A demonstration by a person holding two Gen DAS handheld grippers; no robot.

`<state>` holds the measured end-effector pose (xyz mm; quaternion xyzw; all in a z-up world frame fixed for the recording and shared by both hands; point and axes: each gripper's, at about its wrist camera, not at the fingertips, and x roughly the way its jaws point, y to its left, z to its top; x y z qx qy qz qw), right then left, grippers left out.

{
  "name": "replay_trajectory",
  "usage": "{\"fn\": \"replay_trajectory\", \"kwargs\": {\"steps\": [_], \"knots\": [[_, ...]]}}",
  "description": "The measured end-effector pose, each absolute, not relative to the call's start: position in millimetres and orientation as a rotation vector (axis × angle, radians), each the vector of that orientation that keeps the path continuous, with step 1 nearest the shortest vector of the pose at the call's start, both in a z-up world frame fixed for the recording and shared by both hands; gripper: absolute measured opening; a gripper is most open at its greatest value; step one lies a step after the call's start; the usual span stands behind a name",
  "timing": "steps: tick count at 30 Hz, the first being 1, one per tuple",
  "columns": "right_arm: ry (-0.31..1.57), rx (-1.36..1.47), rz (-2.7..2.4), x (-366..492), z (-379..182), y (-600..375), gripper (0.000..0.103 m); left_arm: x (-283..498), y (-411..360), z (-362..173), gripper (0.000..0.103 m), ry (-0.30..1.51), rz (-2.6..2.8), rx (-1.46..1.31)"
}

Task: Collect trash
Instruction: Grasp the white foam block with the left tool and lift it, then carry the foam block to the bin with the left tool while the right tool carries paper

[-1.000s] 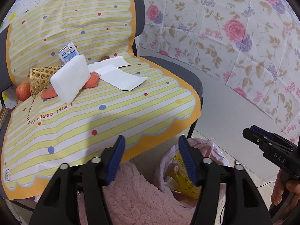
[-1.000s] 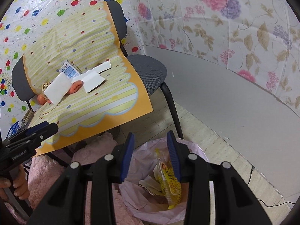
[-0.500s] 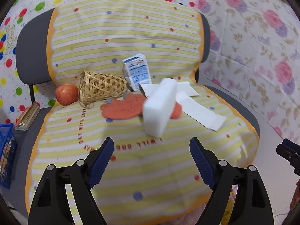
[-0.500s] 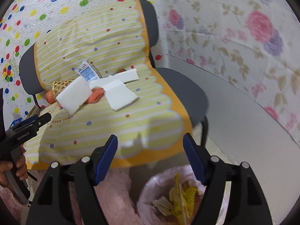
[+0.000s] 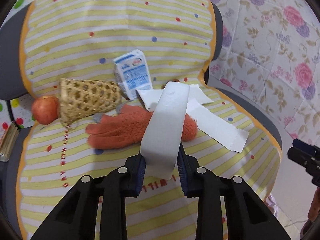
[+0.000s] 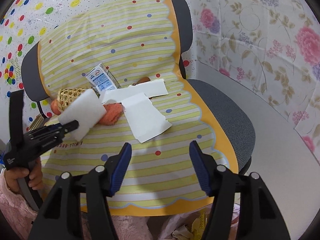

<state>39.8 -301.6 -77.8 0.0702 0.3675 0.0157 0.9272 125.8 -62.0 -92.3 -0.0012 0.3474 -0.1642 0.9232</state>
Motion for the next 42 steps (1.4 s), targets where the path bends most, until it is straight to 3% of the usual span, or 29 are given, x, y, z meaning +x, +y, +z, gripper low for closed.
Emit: {"fn": "replay_trajectory", "kwargs": {"steps": [2, 15, 20, 25, 27, 32, 38, 42], "knots": [[0.761, 0.138, 0.040, 42.4, -80.2, -300.6, 0.067, 111.8, -52.8, -83.5, 0.029, 0.692, -0.326, -0.029], [0.821, 0.175, 0.058, 111.9, -116.7, -302.0, 0.072, 93.4, -22.4, -83.5, 0.030, 0.721, -0.229, -0.084], [0.858, 0.278, 0.047, 129.3, -134.0, -317.3, 0.044, 95.3, -24.9, -86.9, 0.030, 0.724, -0.235, -0.069], [0.859, 0.336, 0.042, 137.8, -140.5, -323.0, 0.041, 97.2, -30.8, -89.2, 0.030, 0.728, -0.248, -0.059], [0.855, 0.384, 0.053, 142.0, -141.9, -324.4, 0.034, 96.8, -33.0, -89.4, 0.030, 0.730, -0.252, -0.058], [0.821, 0.499, 0.055, 142.3, -142.3, -329.7, 0.006, 89.7, -36.0, -85.4, 0.030, 0.725, -0.265, -0.057], [0.563, 0.287, 0.029, 81.3, -51.2, -315.1, 0.002, 70.2, -33.6, -66.3, 0.030, 0.671, -0.276, -0.063], [0.512, 0.150, 0.001, 35.6, -13.9, -301.9, 0.002, 54.9, -41.7, -60.9, 0.030, 0.652, -0.306, -0.065]]}}
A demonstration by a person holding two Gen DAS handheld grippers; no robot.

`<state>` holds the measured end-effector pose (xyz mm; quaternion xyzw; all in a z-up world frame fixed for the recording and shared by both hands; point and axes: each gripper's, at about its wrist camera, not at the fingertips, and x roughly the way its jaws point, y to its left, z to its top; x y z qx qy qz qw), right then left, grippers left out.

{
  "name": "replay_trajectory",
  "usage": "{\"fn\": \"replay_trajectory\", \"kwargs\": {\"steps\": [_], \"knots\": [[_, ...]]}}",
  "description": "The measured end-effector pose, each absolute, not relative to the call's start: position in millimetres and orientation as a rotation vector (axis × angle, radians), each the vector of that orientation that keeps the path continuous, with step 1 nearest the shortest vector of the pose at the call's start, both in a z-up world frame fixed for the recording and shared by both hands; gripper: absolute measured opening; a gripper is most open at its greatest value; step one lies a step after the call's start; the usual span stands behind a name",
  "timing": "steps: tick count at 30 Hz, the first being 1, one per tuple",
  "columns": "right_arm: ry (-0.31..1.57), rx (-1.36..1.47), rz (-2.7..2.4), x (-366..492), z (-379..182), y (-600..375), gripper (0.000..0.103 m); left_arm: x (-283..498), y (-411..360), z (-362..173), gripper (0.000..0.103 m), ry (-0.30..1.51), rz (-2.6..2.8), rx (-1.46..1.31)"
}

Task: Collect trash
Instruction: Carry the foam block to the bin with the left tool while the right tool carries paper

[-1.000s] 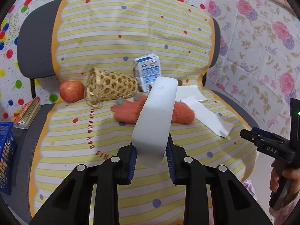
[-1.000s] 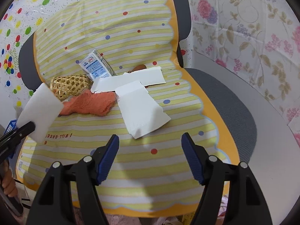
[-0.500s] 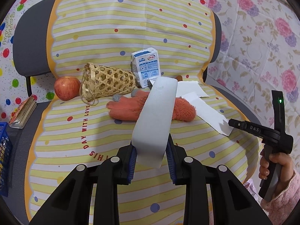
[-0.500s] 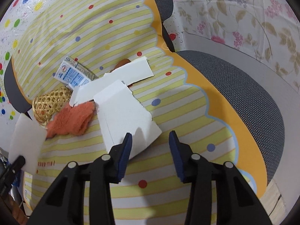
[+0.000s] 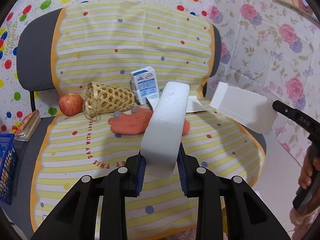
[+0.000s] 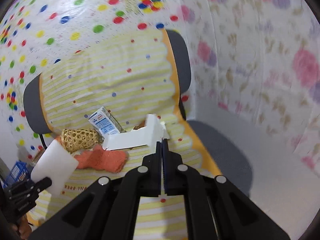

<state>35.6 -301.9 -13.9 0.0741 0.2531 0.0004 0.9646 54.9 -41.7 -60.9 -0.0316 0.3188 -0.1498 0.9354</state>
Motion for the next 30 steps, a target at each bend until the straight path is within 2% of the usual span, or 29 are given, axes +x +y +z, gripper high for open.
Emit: {"fn": "replay_trajectory", "kwargs": {"steps": [13, 22, 30], "knots": [[0.595, 0.162, -0.055, -74.3, -22.6, -315.4, 0.002, -17.3, -109.2, -60.4, 0.030, 0.626, -0.493, 0.032], [0.631, 0.160, -0.209, -143.7, -32.6, -343.0, 0.002, -63.9, -170.0, -77.7, 0.030, 0.642, -0.667, 0.114], [0.712, 0.168, -0.308, -181.8, -63.4, -360.9, 0.002, -81.6, -205.5, -103.5, 0.031, 0.716, -0.759, 0.181]]}}
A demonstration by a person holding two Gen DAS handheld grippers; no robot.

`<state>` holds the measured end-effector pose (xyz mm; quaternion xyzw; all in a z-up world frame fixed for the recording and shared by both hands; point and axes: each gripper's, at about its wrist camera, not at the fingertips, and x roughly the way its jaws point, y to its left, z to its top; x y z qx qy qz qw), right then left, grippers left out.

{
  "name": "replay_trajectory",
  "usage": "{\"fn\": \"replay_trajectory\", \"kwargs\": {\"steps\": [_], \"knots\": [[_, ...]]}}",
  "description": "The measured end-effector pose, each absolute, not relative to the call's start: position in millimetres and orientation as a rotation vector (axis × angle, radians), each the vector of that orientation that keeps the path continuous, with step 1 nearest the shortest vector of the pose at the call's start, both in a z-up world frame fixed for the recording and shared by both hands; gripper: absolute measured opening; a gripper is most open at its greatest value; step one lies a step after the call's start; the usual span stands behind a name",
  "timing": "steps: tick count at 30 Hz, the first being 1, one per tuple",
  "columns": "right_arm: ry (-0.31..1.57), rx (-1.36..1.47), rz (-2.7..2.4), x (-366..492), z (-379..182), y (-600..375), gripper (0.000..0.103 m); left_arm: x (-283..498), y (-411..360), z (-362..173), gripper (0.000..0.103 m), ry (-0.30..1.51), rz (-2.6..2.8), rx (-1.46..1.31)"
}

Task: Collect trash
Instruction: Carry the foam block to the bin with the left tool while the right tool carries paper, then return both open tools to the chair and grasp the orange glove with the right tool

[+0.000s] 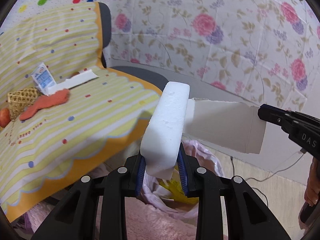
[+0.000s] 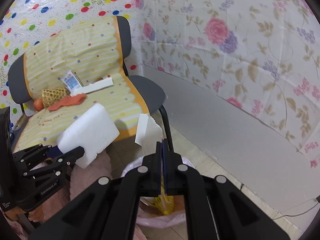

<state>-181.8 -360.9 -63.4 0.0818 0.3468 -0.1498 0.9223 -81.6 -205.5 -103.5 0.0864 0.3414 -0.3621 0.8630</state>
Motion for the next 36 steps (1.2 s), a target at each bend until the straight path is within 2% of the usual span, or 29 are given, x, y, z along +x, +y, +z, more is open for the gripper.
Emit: {"fn": "replay_trajectory", "kwargs": {"steps": [9, 14, 15, 16, 17, 18, 19, 33, 36], "knots": [[0.827, 0.167, -0.367, -170.7, -102.3, -376.4, 0.002, -71.4, -228.0, -126.6, 0.032, 0.799, -0.780, 0.216], [0.824, 0.188, -0.344, -158.6, -109.3, -380.6, 0.003, -70.3, -239.4, -129.5, 0.045, 0.798, -0.799, 0.235], [0.819, 0.189, -0.341, -156.4, -108.9, -380.7, 0.004, -69.6, -239.5, -128.4, 0.053, 0.793, -0.799, 0.233], [0.812, 0.189, -0.339, -154.7, -107.3, -380.3, 0.010, -68.8, -239.2, -127.3, 0.059, 0.788, -0.795, 0.229], [0.804, 0.188, -0.336, -153.7, -105.3, -379.7, 0.022, -67.7, -236.8, -125.0, 0.061, 0.777, -0.794, 0.218], [0.793, 0.183, -0.333, -153.4, -102.9, -378.8, 0.028, -66.4, -235.8, -123.7, 0.063, 0.774, -0.792, 0.213], [0.780, 0.174, -0.334, -153.5, -99.8, -377.6, 0.031, -64.8, -234.3, -122.2, 0.063, 0.772, -0.785, 0.208], [0.570, 0.221, -0.207, -157.3, -36.7, -369.1, 0.031, -39.7, -157.3, -82.7, 0.065, 0.709, -0.606, 0.090], [0.553, 0.197, -0.129, -141.8, -26.3, -351.9, 0.040, -35.5, -139.6, -76.0, 0.065, 0.694, -0.560, 0.078]]}}
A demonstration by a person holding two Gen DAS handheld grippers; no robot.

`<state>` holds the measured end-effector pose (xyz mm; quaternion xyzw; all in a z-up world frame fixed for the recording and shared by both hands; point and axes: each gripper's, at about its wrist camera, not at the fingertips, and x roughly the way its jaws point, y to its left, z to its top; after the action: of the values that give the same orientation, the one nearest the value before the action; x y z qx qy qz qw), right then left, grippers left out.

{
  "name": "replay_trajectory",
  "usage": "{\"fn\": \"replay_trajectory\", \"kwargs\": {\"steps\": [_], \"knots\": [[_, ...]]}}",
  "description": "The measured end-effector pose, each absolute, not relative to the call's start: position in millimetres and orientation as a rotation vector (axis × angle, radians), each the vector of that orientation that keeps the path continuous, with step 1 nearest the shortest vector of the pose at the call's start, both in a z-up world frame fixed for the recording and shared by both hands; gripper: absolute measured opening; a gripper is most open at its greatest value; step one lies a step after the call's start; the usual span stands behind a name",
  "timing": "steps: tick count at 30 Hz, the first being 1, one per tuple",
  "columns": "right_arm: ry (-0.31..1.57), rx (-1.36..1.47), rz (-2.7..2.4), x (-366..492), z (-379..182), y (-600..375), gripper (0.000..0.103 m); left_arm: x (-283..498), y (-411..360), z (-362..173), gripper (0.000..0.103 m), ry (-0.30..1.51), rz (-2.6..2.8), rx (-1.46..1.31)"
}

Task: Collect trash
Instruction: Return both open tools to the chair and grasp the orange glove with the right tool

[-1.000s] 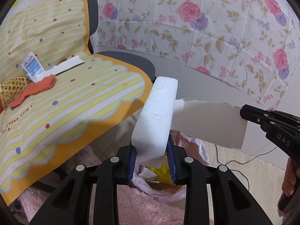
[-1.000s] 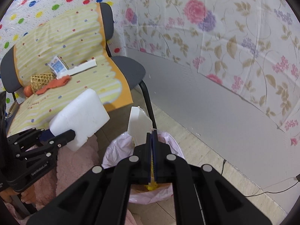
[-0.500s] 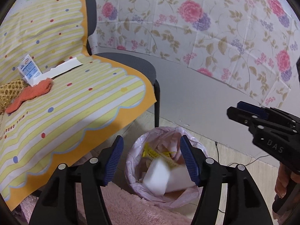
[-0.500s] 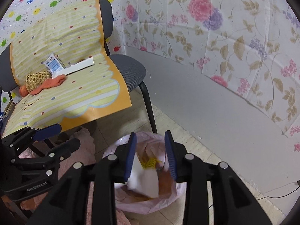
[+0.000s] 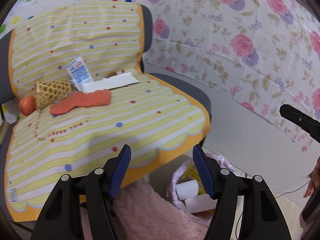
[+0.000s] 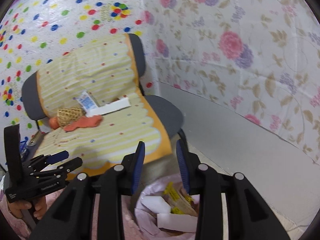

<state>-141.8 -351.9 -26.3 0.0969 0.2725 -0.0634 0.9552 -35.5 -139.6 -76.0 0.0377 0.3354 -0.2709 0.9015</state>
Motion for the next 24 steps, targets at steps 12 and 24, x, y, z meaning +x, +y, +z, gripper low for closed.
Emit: {"fn": "replay_trajectory", "kwargs": {"steps": [12, 24], "knots": [[0.590, 0.105, 0.063, -51.6, -13.8, -287.3, 0.058, 4.4, -54.3, -62.7, 0.070, 0.675, -0.325, -0.012], [0.680, 0.045, 0.155, 64.9, -45.6, -244.9, 0.062, 81.0, 17.4, -62.2, 0.070, 0.671, -0.118, -0.063]]}}
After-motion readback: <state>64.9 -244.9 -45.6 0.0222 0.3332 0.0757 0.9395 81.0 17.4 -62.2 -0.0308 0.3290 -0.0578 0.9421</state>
